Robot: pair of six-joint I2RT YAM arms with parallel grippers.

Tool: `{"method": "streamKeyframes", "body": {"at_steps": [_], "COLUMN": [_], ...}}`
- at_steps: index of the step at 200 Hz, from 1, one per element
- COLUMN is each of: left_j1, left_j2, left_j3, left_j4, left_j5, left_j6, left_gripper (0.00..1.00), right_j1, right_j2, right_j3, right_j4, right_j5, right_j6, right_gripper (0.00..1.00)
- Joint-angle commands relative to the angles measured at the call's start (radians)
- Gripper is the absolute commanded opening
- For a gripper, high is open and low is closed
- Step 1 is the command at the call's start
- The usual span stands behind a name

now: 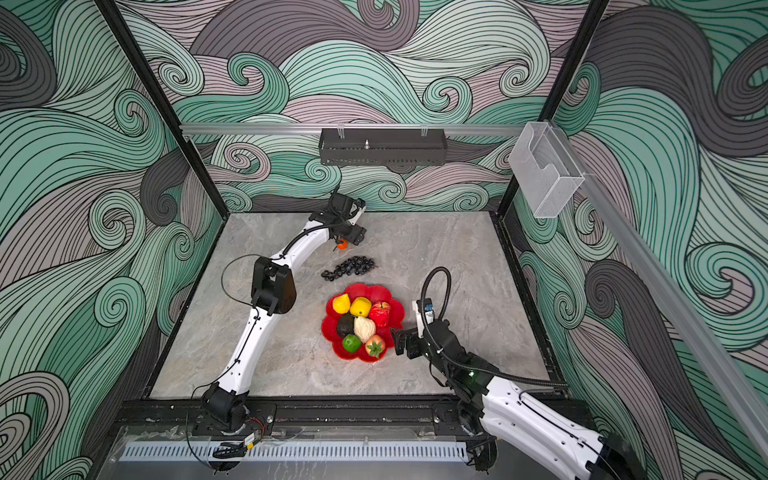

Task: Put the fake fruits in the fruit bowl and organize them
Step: 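Reach the left gripper to the dark purple plum and grasp it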

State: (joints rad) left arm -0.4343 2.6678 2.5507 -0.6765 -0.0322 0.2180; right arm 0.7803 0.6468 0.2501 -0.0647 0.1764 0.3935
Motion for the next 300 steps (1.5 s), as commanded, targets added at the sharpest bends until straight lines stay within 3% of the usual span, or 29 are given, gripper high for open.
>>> {"method": "streamKeyframes", "body": {"at_steps": [1, 63, 121, 157, 198, 233, 242, 262, 300], "left_j1": [0.002, 0.002, 0.002, 0.005, 0.029, 0.070, 0.083, 0.097, 0.095], "left_j2": [0.033, 0.115, 0.099, 0.004, -0.130, -0.315, -0.375, -0.539, -0.854], "left_j3": [0.041, 0.127, 0.118, 0.055, 0.006, -0.182, -0.253, -0.474, -0.967], "left_j4": [-0.009, -0.027, -0.019, 0.025, 0.027, 0.068, 0.093, 0.179, 0.443], "left_j5": [0.050, 0.064, 0.020, 0.005, 0.045, 0.128, 0.212, 0.340, 0.406], "left_j6": [0.021, 0.028, -0.005, -0.124, -0.374, -0.621, -0.674, -0.843, -1.119], "left_gripper": [0.87, 0.79, 0.58, 0.49, 0.45, 0.42, 0.41, 0.40, 0.39], "right_j1": [-0.004, -0.005, -0.005, -0.006, -0.006, -0.006, -0.014, -0.031, -0.029], "right_j2": [0.000, -0.009, 0.000, 0.010, 0.022, 0.005, -0.004, -0.007, 0.024], "right_j3": [0.007, 0.003, 0.004, 0.006, 0.011, 0.025, 0.067, 0.185, 0.259], "right_j4": [0.021, 0.014, 0.016, 0.021, 0.028, 0.005, -0.047, -0.147, -0.099], "right_j5": [0.001, 0.016, 0.019, 0.017, 0.009, 0.019, 0.030, -0.014, -0.072], "right_j6": [-0.004, 0.002, 0.001, 0.002, 0.001, 0.025, 0.063, 0.116, 0.151], "right_gripper": [0.99, 0.99, 0.99, 0.99, 0.99, 1.00, 1.00, 1.00, 0.97]}}
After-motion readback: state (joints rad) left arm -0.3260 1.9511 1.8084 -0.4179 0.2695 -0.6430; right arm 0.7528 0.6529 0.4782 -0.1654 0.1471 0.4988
